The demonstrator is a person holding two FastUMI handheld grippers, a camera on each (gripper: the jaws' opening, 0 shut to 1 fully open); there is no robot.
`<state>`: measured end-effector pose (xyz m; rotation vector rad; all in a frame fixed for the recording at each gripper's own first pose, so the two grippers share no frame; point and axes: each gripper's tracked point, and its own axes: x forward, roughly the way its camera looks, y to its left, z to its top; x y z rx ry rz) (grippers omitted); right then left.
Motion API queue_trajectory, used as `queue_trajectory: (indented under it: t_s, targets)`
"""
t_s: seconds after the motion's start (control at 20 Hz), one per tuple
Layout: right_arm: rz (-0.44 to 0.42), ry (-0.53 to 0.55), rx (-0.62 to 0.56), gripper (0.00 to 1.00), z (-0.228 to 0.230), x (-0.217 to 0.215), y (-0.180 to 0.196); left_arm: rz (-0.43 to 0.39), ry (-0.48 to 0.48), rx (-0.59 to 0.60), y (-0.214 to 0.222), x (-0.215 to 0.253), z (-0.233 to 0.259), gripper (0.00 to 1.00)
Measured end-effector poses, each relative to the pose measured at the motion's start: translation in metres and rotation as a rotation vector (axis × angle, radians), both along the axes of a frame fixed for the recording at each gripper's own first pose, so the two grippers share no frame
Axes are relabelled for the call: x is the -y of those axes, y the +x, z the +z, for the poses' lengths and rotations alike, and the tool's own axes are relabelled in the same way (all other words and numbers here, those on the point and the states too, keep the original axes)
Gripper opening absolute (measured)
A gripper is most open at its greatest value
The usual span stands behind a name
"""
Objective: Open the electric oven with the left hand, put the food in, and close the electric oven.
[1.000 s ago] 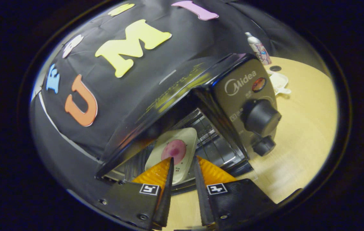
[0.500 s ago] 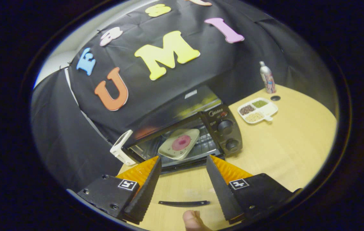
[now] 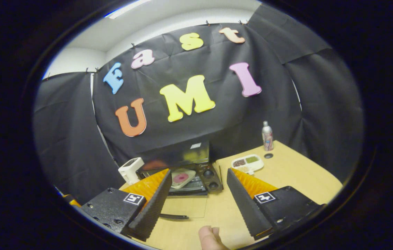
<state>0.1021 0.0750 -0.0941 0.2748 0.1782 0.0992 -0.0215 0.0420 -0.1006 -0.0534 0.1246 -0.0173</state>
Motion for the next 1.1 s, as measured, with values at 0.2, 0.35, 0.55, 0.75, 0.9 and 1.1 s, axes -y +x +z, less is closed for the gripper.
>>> queue_trajectory:
  t_s: [0.2, 0.35, 0.55, 0.75, 0.9, 1.1]
  targets:
    - [-0.009, -0.053, 0.08, 0.95, 0.032, 0.028, -0.032, -0.014, -0.022, -0.061, 0.026, 0.017, -0.03, 0.95]
    - [-0.004, -0.107, 0.138, 0.95, 0.049, 0.039, -0.051, -0.047, -0.035, -0.12, 0.048, 0.036, -0.062, 0.95]
    - [0.006, -0.122, 0.188, 0.96, 0.06, 0.041, -0.072, -0.097, -0.052, -0.226, 0.074, 0.059, -0.113, 0.95]
    - [-0.009, -0.137, 0.221, 0.96, 0.064, 0.057, -0.085, -0.141, -0.049, -0.327, 0.093, 0.082, -0.162, 0.95]
    - [-0.022, -0.149, 0.241, 0.96, 0.064, 0.063, -0.09, -0.165, -0.025, -0.394, 0.106, 0.094, -0.194, 0.95]
    - [-0.032, -0.163, 0.241, 0.96, 0.059, 0.072, -0.091, -0.163, -0.009, -0.454, 0.118, 0.099, -0.222, 0.95]
